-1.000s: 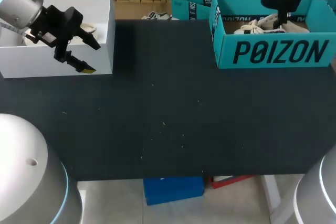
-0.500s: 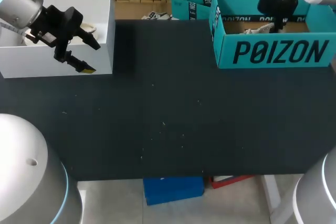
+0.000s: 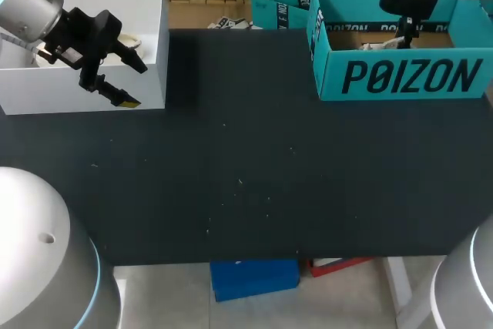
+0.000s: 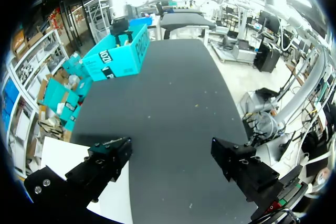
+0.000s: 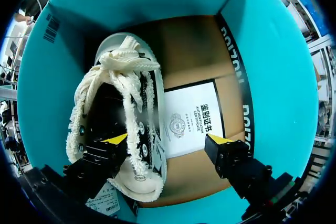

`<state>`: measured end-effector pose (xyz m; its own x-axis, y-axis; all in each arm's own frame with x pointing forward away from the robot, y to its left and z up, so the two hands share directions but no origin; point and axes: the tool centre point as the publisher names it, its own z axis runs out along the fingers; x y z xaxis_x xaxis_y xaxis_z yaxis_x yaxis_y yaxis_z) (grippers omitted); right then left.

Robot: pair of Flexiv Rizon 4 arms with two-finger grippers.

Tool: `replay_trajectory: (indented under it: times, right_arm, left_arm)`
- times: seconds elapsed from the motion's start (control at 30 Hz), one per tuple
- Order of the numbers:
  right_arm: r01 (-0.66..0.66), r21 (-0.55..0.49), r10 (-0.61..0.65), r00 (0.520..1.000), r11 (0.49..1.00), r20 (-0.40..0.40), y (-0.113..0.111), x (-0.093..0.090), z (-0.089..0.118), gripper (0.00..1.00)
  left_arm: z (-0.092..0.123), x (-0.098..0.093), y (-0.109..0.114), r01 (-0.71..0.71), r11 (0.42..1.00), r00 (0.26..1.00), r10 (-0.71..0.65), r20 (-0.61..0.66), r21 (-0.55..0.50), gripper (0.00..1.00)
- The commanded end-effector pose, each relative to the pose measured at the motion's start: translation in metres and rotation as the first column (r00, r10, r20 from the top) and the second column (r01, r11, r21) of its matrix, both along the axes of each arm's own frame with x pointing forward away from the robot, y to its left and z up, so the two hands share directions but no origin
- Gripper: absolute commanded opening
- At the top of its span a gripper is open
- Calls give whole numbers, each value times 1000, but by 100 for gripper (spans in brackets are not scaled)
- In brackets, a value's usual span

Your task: Take the shoe out of the shoebox, open the shoe tongue, remove and reinsert the insole, then place the shoe into the shoebox

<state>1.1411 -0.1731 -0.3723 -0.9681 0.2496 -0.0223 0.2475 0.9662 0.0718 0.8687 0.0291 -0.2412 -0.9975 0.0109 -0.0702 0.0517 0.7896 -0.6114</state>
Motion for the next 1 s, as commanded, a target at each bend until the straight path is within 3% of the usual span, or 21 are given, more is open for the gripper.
replay_trajectory:
  times: [0.03,0.5,0.8,1.0]
  right_arm:
    - [13,-32,-13,1000,999,10,-1,-11,28,100]
    - [30,-97,-22,996,995,82,13,-34,127,100]
    - [-9,-48,17,985,999,169,70,-71,188,100]
    - [-83,36,74,977,996,199,116,-105,208,100]
  left_arm:
    - [-1,-1,0,-1,1000,1000,1,5,0,100]
    - [-1,-1,0,-1,1000,1000,1,5,0,100]
    - [-1,-1,0,-1,1000,1000,1,5,0,100]
    - [-1,-1,0,-1,1000,1000,1,5,0,100]
